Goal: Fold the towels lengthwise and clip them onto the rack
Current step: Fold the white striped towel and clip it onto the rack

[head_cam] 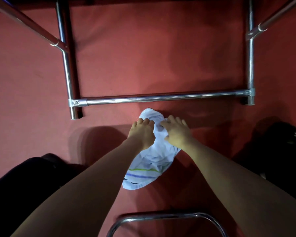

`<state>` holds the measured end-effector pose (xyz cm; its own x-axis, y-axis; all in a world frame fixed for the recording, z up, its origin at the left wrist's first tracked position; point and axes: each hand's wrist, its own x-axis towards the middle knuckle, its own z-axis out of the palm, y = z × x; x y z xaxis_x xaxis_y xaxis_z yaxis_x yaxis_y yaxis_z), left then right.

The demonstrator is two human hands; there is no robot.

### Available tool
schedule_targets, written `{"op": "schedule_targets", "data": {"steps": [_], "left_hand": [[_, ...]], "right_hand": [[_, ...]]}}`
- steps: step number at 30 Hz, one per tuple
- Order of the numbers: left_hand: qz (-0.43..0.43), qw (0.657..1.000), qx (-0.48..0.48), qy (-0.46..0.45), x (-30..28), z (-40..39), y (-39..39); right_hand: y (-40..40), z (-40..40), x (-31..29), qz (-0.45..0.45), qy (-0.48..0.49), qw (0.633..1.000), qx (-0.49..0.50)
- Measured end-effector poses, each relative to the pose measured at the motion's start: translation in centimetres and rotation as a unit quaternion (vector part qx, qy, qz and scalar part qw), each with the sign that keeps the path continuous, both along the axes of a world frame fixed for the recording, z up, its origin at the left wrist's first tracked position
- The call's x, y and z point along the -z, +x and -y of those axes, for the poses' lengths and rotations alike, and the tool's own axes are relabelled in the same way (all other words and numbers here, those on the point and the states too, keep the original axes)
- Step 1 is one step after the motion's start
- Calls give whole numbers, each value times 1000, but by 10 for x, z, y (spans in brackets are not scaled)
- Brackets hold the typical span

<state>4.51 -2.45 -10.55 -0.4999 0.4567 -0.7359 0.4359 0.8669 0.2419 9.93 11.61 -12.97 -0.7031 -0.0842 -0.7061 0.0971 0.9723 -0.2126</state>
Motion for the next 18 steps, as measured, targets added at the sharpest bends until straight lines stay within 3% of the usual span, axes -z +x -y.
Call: {"op": "schedule_targets", "data": {"steps": [6,9,13,15,18], "left_hand": [[-8,1000,-13,22,-4,-8,-1],[-5,994,-85,62,-23,-14,-2],[-23,958,-232,168,-71,-15,-13],[-51,944,-255,204,-101,-13,-18],[-63,923,-284,252,-146,-10,-19]], "right_hand": [[-9,1,-15,-53,-48,997,33],[-17,-6,-44,-164,-98,978,84],[-28,-12,-101,-252,-210,931,160],[-36,-16,-132,-311,-200,915,161],[-46,-18,-185,-330,-200,908,164]]}}
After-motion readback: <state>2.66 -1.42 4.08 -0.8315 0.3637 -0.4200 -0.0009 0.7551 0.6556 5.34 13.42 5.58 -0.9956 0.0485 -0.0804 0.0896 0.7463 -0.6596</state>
